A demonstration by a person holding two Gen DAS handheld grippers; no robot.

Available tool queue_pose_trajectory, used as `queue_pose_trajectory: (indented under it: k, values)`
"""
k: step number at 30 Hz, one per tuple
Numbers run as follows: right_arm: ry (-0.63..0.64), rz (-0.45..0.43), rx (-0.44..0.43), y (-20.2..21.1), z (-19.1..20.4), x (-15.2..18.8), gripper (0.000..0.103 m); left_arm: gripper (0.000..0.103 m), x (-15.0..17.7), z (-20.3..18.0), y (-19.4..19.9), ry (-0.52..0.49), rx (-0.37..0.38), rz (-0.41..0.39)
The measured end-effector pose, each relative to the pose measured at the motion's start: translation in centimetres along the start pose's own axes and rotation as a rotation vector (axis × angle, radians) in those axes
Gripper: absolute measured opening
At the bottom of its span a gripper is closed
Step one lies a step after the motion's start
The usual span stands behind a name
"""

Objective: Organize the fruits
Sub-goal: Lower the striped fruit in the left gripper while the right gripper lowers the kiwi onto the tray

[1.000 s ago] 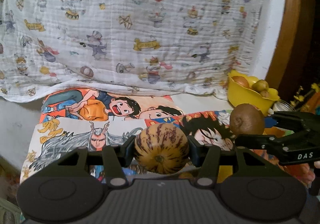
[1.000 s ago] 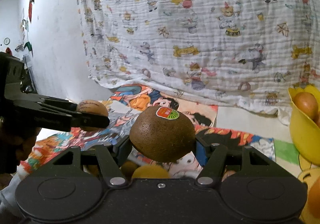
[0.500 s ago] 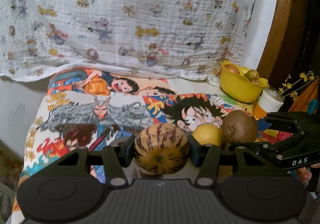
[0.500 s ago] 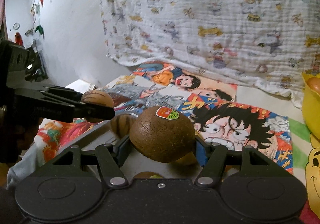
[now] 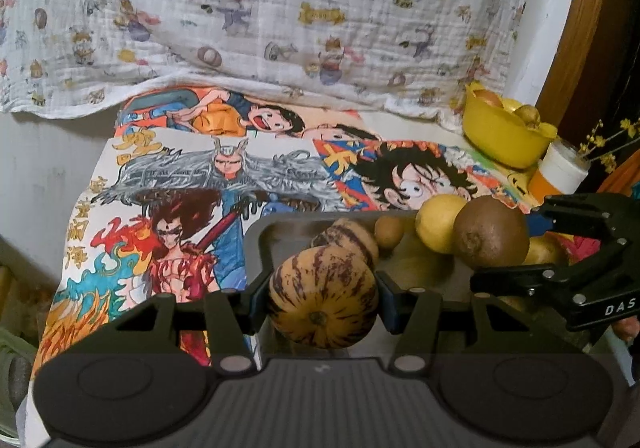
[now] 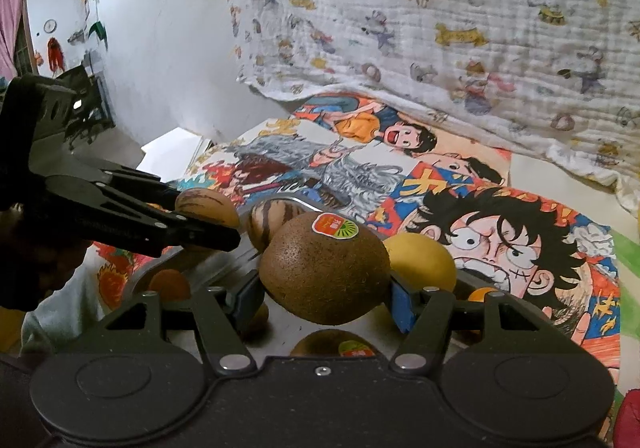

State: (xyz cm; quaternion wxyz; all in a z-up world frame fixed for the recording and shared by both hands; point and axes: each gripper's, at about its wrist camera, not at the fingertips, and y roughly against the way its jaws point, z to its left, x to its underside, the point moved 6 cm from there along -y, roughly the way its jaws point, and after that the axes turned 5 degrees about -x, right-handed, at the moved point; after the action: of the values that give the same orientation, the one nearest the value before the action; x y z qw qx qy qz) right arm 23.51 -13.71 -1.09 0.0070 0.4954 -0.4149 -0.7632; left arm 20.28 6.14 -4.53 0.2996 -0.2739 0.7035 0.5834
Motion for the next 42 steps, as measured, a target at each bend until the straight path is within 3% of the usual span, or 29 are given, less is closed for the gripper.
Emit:
queue_pose_trajectory:
  k: [22, 42]
  values:
    - [-0.014, 0.214, 0.014, -3.1, 0.0, 0.1, 0.066, 0.058, -0.1, 0.2, -1.8, -0.044, -0.001, 0.045]
    - [-0.031, 0.218, 0.001, -3.2, 0.0, 0.5, 0.066, 0.059, 0.1, 0.3, -1.5, -0.039, -0.003, 0.039]
